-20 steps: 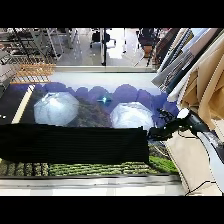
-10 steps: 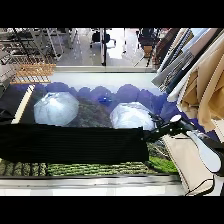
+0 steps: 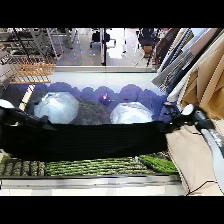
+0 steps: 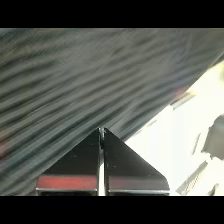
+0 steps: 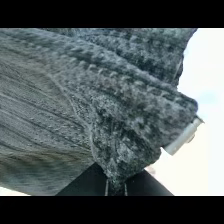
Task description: Fold the clothes and pants, and hang the long-sleeved shirts on hangers.
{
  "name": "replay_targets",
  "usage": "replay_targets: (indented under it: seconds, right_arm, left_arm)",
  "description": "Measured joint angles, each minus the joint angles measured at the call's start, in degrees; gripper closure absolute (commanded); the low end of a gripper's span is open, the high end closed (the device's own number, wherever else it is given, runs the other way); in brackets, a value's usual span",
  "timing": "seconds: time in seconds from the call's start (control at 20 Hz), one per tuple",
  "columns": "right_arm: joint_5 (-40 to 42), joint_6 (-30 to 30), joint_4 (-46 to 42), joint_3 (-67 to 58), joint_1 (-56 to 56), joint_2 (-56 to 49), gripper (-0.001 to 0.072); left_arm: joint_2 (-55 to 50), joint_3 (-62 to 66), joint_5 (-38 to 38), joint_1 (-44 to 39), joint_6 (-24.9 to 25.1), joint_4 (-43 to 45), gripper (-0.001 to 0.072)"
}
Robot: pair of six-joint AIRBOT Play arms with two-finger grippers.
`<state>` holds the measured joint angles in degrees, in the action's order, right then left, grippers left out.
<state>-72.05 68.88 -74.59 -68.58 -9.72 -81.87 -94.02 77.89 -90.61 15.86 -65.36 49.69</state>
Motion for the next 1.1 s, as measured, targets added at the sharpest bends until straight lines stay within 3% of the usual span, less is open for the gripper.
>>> replay_targets:
  seconds: [0.2, 0.35, 0.45, 0.65, 0.7, 0.75, 0.8, 0.95, 1.1]
  right_arm:
    - [-1.27, 6.27, -3.8, -1.86, 3.98, 8.33, 0.0678]
    - [-0.07, 13.4, -1.95, -2.25, 15.34, 10.27, 0.0678]
    - [5.44, 19.56, -0.9, -2.38, 26.56, 8.87, 0.0678]
    - [25.68, 31.5, 0.31, -4.72, 48.46, -1.11, 0.0673]
    - [29.57, 33.55, 0.85, -7.15, 52.37, -5.22, 0.0562]
    - [32.02, 34.91, 1.25, -10.08, 55.15, -9.05, 0.031]
    - [33.27, 35.76, 1.62, -13.33, 57.22, -12.5, 0.0179]
    - [30.73, 35.91, 0.57, -22.32, 58.53, -17.77, 0.0196]
    - [21.53, 34.53, -3.69, -26.14, 52.04, -15.65, 0.0194]
  left_arm:
    - [0.11, -8.13, 7.93, -7.02, 1.07, 2.99, 0.0684]
    - [0.17, -9.53, 11.69, -9.7, 1.62, 7.02, 0.0684]
    - [0.61, -8.28, 11.28, -9.42, 1.79, 9.33, 0.0684]
    - [5.01, -5.64, 6.51, -6.32, 2.08, 9.2, 0.0684]
    - [6.71, -5.33, 5.4, -5.42, 2.1, 9.05, 0.0684]
    - [8.35, -5.14, 4.48, -4.66, 2.12, 8.94, 0.0684]
    - [9.9, -4.98, 3.67, -4.0, 2.12, 8.81, 0.0684]
    - [13.77, -4.76, 1.81, -2.56, 2.14, 8.83, 0.0684]
    - [15.39, -4.74, 0.94, -1.86, 2.14, 10.58, 0.0684]
